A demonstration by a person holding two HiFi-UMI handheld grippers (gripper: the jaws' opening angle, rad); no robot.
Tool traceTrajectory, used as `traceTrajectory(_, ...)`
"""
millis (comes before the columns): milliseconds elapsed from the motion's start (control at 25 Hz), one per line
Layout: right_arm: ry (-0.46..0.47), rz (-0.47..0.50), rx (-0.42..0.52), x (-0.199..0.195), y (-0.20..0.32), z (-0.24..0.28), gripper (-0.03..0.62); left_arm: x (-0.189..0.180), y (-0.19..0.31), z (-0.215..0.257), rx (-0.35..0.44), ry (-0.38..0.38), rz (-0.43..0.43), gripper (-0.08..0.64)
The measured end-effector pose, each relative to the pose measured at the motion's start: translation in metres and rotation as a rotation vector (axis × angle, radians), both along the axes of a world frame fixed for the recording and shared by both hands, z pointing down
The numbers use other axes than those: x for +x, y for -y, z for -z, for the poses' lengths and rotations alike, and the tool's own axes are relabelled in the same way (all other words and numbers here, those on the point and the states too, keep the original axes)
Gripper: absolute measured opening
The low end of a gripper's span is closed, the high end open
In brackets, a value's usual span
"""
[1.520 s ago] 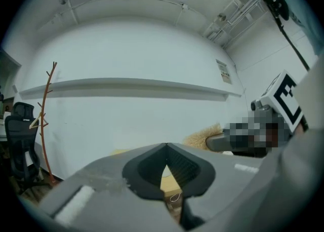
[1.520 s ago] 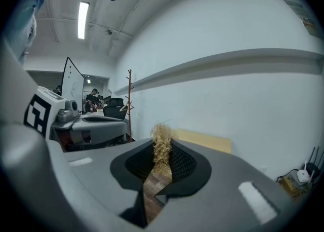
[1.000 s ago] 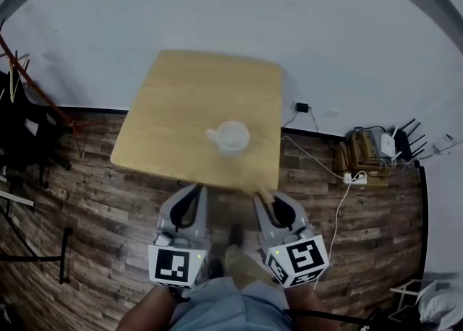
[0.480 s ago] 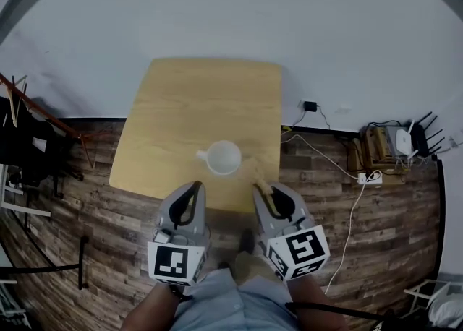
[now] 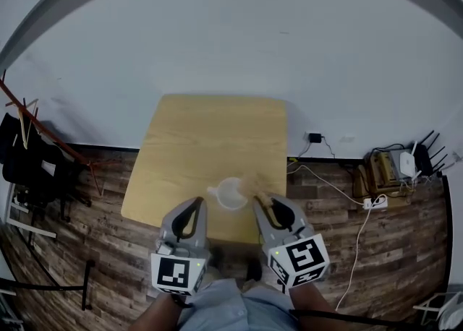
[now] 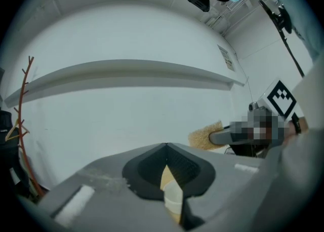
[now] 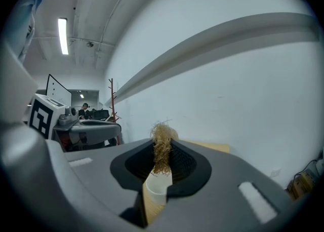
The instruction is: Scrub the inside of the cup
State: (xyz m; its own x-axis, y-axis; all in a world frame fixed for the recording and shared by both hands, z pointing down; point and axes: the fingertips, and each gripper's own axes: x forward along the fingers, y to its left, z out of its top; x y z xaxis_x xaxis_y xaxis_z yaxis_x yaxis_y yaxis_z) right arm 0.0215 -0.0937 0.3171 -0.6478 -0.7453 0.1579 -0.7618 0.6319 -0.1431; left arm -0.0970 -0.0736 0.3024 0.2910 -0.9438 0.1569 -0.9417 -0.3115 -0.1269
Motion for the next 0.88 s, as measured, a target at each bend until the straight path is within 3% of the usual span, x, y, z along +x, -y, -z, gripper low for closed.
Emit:
traceTrajectory(120, -0.021, -0.021, 0.007, -0.010, 0.008, 0.000, 0.063, -0.012, 0.013, -0.003, 0.012, -0.018, -0.027, 0.021)
traceTrajectory(400, -0.064, -0.117, -0.023, -0.028, 0.028, -0.006, 0.063, -0.027, 0.041, -0.026, -0.046, -0.052, -0.164, 0.020)
traceTrajectory(680, -0.088, -0.191, -0.120, -0.041, 0.036, -0.038, 0.063, -0.037, 0.061, -0.064, -0.114, -0.079, -0.294, 0.021)
traceTrajectory(880, -0.112, -0.199, -0.178, -0.042, 0.039, -0.063, 0.063, -0.051, 0.077, -0.101, -0.173, -0.059, -0.371, 0.021)
